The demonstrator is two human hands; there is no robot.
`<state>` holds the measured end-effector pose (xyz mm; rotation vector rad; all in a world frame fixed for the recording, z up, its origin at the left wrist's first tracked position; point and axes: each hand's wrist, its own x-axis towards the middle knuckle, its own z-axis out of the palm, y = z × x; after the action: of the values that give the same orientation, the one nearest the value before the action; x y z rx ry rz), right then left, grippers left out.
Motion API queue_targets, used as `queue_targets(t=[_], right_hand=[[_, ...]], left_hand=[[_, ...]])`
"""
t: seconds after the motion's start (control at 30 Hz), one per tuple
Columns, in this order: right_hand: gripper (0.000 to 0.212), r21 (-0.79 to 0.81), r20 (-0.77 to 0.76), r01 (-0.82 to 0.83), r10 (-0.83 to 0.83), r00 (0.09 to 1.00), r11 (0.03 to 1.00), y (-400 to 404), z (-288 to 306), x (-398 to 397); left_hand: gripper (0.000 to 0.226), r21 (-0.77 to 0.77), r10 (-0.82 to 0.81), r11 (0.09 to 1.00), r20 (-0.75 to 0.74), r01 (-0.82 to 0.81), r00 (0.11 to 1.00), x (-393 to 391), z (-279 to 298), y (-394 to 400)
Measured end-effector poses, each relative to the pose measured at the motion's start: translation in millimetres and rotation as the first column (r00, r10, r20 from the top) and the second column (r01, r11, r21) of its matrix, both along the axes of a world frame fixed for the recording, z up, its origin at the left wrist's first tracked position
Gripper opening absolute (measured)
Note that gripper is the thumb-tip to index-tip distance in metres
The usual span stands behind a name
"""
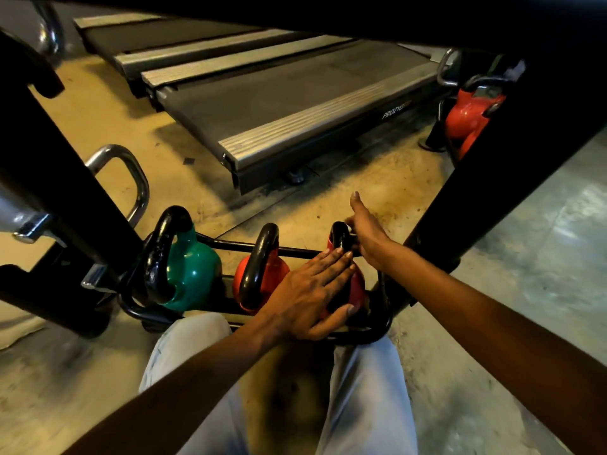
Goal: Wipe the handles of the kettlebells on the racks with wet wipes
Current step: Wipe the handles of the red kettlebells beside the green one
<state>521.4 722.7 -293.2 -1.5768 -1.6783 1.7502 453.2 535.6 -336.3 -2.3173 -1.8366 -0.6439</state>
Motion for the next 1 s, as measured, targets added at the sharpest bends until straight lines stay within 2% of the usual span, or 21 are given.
queue_targets(t=[0.07, 0.17, 0.33, 0.47, 0.57, 0.63, 0.7, 0.8, 0.93, 1.0], right_hand=[[0.095, -0.196, -0.112, 0.075, -0.098, 0.989, 0.978, 0.7, 3.1, 0.4], [0.102, -0.51, -0.229, 0.102, -0.249, 0.941, 0.854, 0.2, 13.7, 5.5], [0.095, -0.749, -0.319, 0.137, -0.533, 0.784, 0.649, 4.6, 5.9, 20.5], [0.072, -0.751, -0.33, 0.163, -0.577, 0.747, 0.64, 0.4, -0.6, 30.4], [0.055, -0.728, -0.343, 0.117, -0.506, 0.792, 0.676, 0.0, -10.6, 37.0], [0.056, -0.674, -0.331, 0.082, -0.4, 0.854, 0.734, -1.6, -12.2, 38.4], [0.061, -0.64, -0.337, 0.049, -0.338, 0.879, 0.766, -2.7, -7.2, 36.9], [0.064, -0.648, -0.341, 0.105, -0.411, 0.845, 0.754, 0.2, -4.4, 35.8], [0.068, -0.623, -0.344, 0.012, -0.287, 0.894, 0.782, -1.1, -1.0, 41.2], [0.064, -0.605, -0.336, 0.062, -0.325, 0.884, 0.794, -4.6, -0.5, 40.3]], left_hand=[[0.07, 0.002, -0.022, 1.0, -0.031, 0.022, 0.999, -4.7, 4.8, 0.5], [0.074, -0.02, -0.037, 0.999, -0.022, 0.037, 0.999, -9.0, 3.6, 0.1], [0.073, -0.039, -0.01, 0.999, 0.036, 0.011, 0.999, -4.5, 2.4, -0.5], [0.071, -0.037, -0.008, 0.999, 0.077, 0.011, 0.997, -1.3, 4.3, -0.5], [0.071, -0.053, -0.003, 0.999, 0.079, 0.007, 0.997, -1.8, 4.4, -1.2], [0.071, -0.065, -0.008, 0.998, 0.08, 0.014, 0.997, -2.3, 5.2, -1.0], [0.072, -0.073, -0.01, 0.997, 0.081, 0.016, 0.997, -2.5, 5.0, -0.5], [0.072, -0.077, 0.002, 0.997, 0.077, 0.003, 0.997, -1.8, 4.7, -1.3], [0.071, -0.059, -0.004, 0.998, 0.093, 0.009, 0.996, -0.3, 2.2, -1.3], [0.071, -0.056, 0.003, 0.998, 0.106, 0.002, 0.994, 0.7, 1.6, -1.4]])
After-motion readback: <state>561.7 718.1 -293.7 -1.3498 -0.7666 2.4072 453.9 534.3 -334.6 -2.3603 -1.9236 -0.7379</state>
